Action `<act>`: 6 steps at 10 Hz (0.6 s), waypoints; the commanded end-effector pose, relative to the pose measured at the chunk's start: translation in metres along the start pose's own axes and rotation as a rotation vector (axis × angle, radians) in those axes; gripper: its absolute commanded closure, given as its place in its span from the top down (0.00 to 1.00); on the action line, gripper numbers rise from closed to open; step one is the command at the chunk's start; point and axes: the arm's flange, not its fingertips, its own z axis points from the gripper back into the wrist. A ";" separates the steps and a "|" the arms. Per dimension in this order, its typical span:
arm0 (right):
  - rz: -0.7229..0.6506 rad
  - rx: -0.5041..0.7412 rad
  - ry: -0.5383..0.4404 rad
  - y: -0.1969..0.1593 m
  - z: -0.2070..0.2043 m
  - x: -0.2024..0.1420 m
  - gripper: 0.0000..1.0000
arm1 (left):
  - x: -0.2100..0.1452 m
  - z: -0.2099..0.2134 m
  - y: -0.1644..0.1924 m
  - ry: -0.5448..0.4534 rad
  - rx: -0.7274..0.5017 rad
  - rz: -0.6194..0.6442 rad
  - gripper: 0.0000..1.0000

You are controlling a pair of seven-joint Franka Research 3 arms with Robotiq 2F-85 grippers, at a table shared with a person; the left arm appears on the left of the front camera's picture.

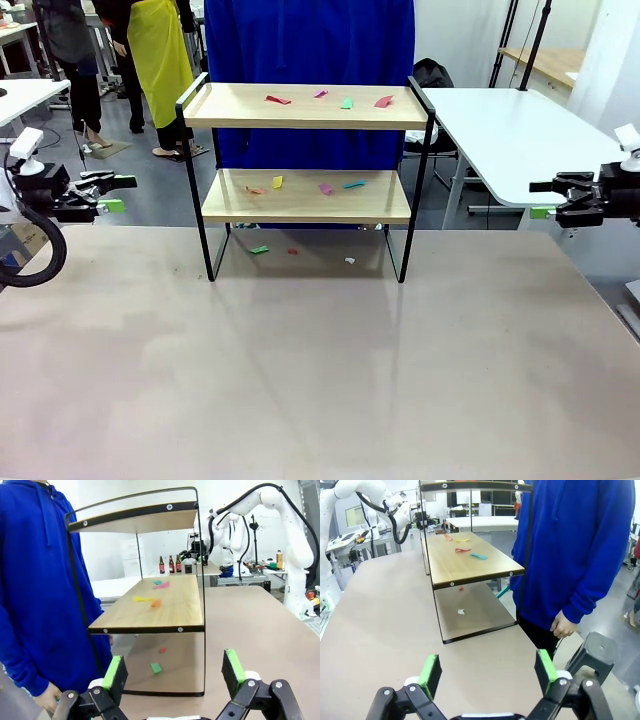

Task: Clean the shelf.
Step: Pick up the Duster handed by the human.

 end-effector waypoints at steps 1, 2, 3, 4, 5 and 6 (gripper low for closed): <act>0.021 0.000 -0.045 -0.009 0.000 0.002 1.00 | 0.003 0.009 0.001 -0.047 0.016 -0.054 1.00; 0.012 0.001 -0.054 -0.012 -0.001 0.002 1.00 | 0.004 0.012 0.002 -0.041 0.021 -0.058 1.00; 0.016 0.000 -0.067 -0.012 0.000 0.003 1.00 | 0.006 0.014 0.002 -0.046 0.026 -0.067 1.00; 0.015 0.003 -0.077 -0.012 0.002 0.005 1.00 | 0.014 0.020 -0.002 -0.066 0.038 -0.086 1.00; 0.016 0.004 -0.080 -0.011 0.002 0.007 1.00 | 0.019 0.023 -0.004 -0.075 0.046 -0.091 1.00; 0.019 0.006 -0.082 -0.011 0.002 0.010 1.00 | 0.022 0.025 -0.005 -0.081 0.045 -0.087 1.00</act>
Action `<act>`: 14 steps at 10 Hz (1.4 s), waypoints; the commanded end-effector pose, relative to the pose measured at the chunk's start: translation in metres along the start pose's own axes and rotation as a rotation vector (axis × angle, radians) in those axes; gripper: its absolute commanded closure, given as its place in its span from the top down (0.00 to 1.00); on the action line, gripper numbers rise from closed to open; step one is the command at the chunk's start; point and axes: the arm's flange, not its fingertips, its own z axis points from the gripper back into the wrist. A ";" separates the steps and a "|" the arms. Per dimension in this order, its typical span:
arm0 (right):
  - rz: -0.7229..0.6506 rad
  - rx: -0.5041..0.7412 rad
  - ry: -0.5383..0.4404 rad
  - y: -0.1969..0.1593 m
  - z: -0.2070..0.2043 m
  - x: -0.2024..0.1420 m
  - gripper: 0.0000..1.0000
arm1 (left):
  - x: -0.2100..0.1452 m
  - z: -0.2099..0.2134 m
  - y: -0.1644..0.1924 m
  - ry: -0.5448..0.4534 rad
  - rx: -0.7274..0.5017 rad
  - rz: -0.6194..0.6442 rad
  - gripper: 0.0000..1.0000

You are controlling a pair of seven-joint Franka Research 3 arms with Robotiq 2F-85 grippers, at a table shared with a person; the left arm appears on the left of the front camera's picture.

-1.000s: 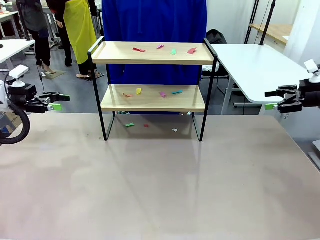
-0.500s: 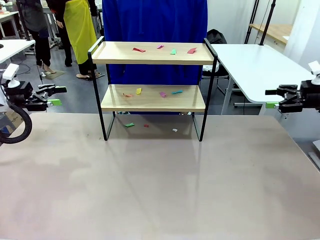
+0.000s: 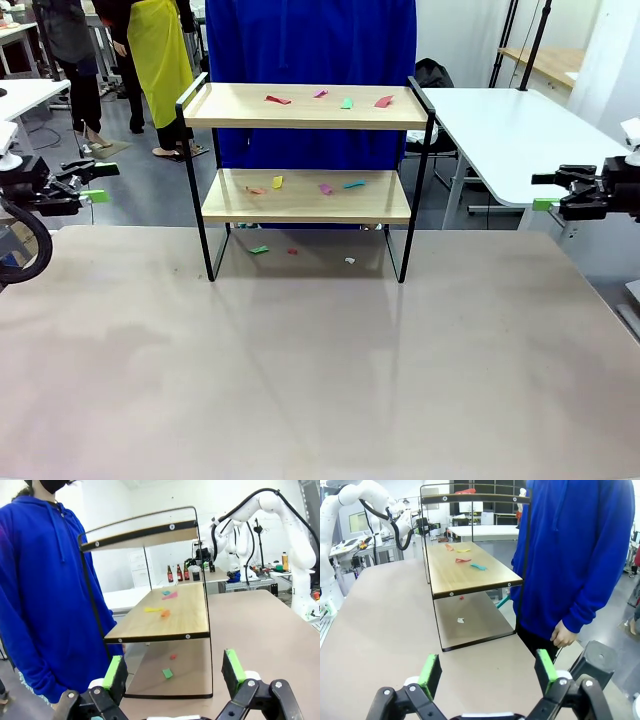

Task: Clean the shelf.
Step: Pick up the Duster handed by the human.

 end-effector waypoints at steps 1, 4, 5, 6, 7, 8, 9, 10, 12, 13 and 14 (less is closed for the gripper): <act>0.024 -0.002 -0.037 -0.001 0.001 0.010 1.00 | 0.012 0.005 -0.004 -0.037 0.016 -0.030 1.00; 0.025 -0.004 -0.046 -0.004 0.005 0.020 1.00 | 0.019 0.014 -0.001 -0.051 0.015 -0.031 1.00; 0.025 -0.002 -0.043 -0.004 0.005 0.022 1.00 | 0.021 0.016 -0.002 -0.059 0.018 -0.036 1.00; 0.026 0.001 -0.041 -0.004 0.004 0.024 1.00 | 0.022 0.016 -0.002 -0.056 0.019 -0.036 1.00; 0.028 0.000 -0.039 -0.004 0.004 0.026 1.00 | 0.022 0.016 -0.002 -0.055 0.017 -0.033 1.00; 0.028 -0.002 -0.039 -0.004 0.005 0.027 1.00 | 0.022 0.015 -0.002 -0.057 0.015 -0.026 1.00; 0.023 -0.004 -0.039 -0.006 0.005 0.027 1.00 | 0.022 0.015 -0.002 -0.055 0.017 -0.020 1.00; 0.012 -0.035 -0.043 -0.009 0.005 0.027 1.00 | 0.022 0.014 -0.001 -0.060 0.038 -0.040 1.00; 0.035 0.005 -0.016 -0.004 0.005 0.019 1.00 | 0.014 0.016 -0.002 -0.029 0.003 -0.018 1.00; 0.035 0.005 -0.016 -0.004 0.005 0.019 1.00 | 0.014 0.016 -0.002 -0.029 0.003 -0.018 1.00; 0.035 0.005 -0.016 -0.004 0.005 0.019 1.00 | 0.014 0.016 -0.002 -0.029 0.003 -0.018 1.00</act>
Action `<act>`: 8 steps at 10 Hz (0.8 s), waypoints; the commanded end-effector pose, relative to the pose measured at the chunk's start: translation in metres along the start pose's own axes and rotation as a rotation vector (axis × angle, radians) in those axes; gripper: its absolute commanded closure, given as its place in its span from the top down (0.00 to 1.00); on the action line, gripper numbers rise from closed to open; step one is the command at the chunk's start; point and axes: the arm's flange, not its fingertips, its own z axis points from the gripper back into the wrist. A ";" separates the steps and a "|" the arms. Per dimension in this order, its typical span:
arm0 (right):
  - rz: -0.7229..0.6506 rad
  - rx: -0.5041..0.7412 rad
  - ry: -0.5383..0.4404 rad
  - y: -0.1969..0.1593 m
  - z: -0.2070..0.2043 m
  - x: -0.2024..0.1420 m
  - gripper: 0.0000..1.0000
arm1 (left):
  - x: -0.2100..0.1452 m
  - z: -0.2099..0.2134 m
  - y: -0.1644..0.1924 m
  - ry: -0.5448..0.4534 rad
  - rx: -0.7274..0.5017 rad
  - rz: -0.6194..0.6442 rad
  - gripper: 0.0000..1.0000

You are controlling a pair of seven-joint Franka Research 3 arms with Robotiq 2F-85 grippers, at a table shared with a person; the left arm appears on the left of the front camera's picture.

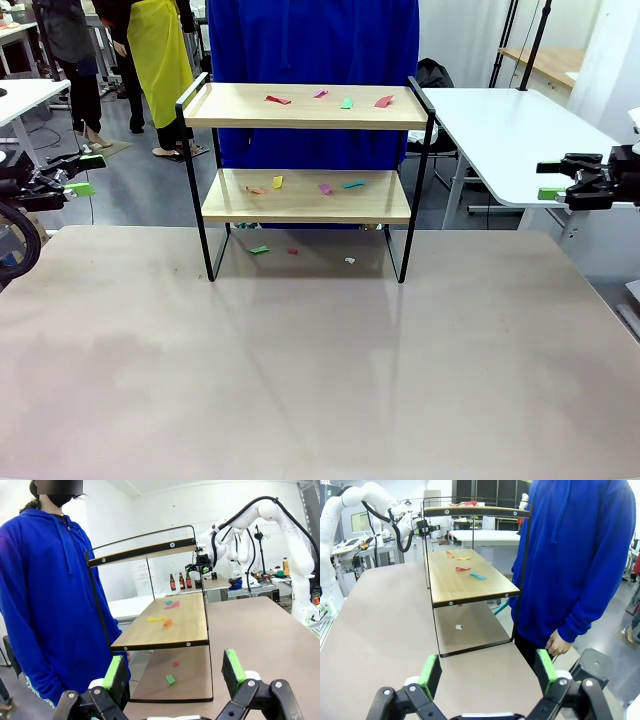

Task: Clean the shelf.
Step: Pick up the Duster handed by the human.

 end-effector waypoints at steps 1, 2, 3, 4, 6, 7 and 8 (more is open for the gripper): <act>0.005 0.002 -0.001 0.001 0.000 0.002 1.00 | 0.003 0.000 0.000 0.006 -0.006 -0.003 1.00; 0.005 0.002 -0.001 0.001 0.000 0.002 1.00 | 0.003 0.000 0.000 0.006 -0.006 -0.003 1.00; 0.005 0.002 -0.001 0.001 0.000 0.002 1.00 | 0.003 0.000 0.000 0.006 -0.006 -0.003 1.00; 0.005 0.002 -0.001 0.001 0.000 0.002 1.00 | 0.003 0.000 0.000 0.006 -0.006 -0.003 1.00; 0.005 0.002 -0.001 0.001 0.000 0.002 1.00 | 0.003 0.000 0.000 0.006 -0.006 -0.003 1.00; 0.005 0.002 -0.001 0.001 0.000 0.002 1.00 | 0.003 0.000 0.000 0.006 -0.006 -0.003 1.00; 0.005 0.002 -0.001 0.001 0.000 0.002 1.00 | 0.003 0.000 0.000 0.006 -0.006 -0.003 1.00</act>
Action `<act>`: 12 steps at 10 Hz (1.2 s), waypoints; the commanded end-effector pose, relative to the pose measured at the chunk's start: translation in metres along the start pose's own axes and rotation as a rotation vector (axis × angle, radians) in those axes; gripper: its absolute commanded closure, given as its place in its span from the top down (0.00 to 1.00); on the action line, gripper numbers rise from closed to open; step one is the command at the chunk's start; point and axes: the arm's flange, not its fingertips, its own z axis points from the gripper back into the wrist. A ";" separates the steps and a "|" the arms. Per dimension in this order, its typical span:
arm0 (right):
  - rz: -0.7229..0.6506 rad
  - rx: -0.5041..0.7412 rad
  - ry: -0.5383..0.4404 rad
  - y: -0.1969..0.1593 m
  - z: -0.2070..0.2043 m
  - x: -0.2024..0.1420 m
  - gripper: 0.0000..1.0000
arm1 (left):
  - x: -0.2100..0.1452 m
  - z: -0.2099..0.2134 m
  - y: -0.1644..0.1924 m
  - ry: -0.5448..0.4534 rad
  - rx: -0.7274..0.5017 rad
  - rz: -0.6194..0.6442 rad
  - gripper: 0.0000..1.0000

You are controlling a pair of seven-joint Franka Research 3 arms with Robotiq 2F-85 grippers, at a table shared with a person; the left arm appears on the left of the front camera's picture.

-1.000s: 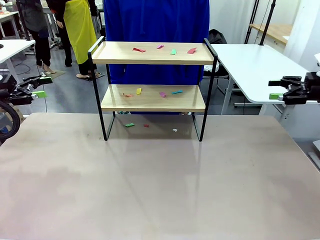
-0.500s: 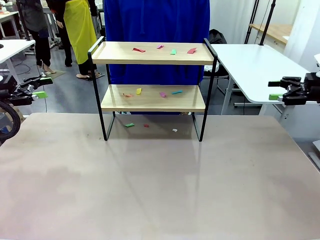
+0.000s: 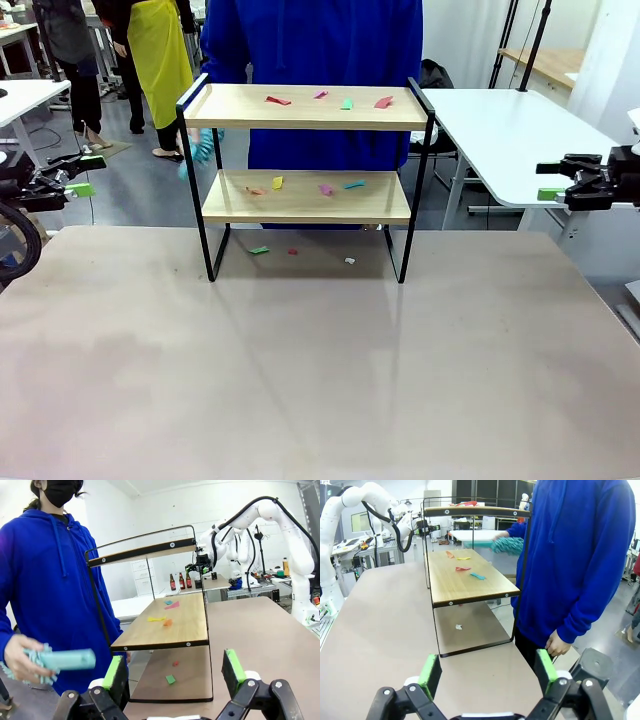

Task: Clean the shelf.
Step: Pick up the Duster handed by the human.

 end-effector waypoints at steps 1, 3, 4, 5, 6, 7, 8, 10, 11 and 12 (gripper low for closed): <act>0.005 0.002 -0.001 0.001 0.000 0.002 1.00 | 0.003 0.000 0.000 0.006 -0.006 -0.003 1.00; 0.005 0.002 -0.001 0.001 0.000 0.002 1.00 | 0.003 0.000 0.000 0.006 -0.006 -0.003 1.00; 0.005 0.002 -0.001 0.001 0.000 0.002 1.00 | 0.003 0.000 0.000 0.006 -0.006 -0.003 1.00; 0.005 0.002 -0.001 0.001 0.000 0.002 1.00 | 0.003 0.000 0.000 0.006 -0.006 -0.003 1.00; 0.005 0.002 -0.001 0.001 0.000 0.002 1.00 | 0.003 0.000 0.000 0.006 -0.006 -0.003 1.00; 0.005 0.002 -0.001 0.001 0.000 0.002 1.00 | 0.003 0.000 0.000 0.006 -0.006 -0.003 1.00; 0.005 0.002 -0.001 0.001 0.000 0.002 1.00 | 0.003 0.000 0.000 0.006 -0.006 -0.003 1.00; 0.005 0.002 -0.001 0.001 0.000 0.002 1.00 | 0.003 0.000 0.000 0.006 -0.006 -0.003 1.00; 0.005 0.002 -0.001 0.001 0.000 0.002 1.00 | 0.003 0.000 0.000 0.006 -0.006 -0.003 1.00; 0.005 0.002 -0.001 0.001 0.000 0.002 1.00 | 0.003 0.000 0.000 0.006 -0.006 -0.003 1.00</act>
